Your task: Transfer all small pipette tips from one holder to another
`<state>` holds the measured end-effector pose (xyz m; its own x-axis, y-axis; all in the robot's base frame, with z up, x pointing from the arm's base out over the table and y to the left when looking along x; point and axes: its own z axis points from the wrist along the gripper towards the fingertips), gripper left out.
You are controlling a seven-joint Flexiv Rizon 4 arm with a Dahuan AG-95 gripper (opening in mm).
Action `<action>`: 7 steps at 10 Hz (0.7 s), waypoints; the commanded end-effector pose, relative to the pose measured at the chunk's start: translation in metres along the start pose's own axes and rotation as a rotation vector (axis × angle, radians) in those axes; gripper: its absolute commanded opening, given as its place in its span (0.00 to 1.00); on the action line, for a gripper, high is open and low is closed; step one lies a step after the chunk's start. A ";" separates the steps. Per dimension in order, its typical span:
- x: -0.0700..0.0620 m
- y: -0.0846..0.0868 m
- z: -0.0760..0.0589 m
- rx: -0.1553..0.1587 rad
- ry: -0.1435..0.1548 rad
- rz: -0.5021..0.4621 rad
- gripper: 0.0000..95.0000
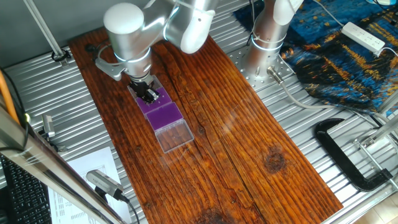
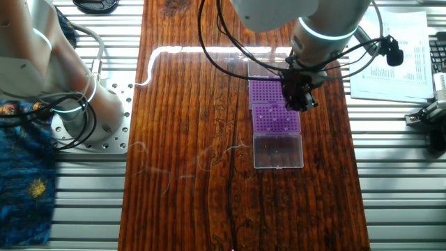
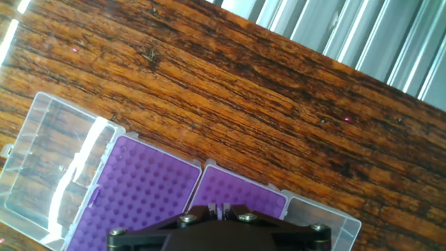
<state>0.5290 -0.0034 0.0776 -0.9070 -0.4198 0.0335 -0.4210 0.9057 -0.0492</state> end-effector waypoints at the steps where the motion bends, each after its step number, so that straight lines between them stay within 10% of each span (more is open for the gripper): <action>1: 0.001 0.000 0.000 0.002 -0.005 -0.001 0.00; 7: -0.002 0.000 -0.001 0.006 -0.012 -0.003 0.00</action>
<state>0.5304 -0.0021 0.0781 -0.9052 -0.4242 0.0233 -0.4249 0.9036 -0.0547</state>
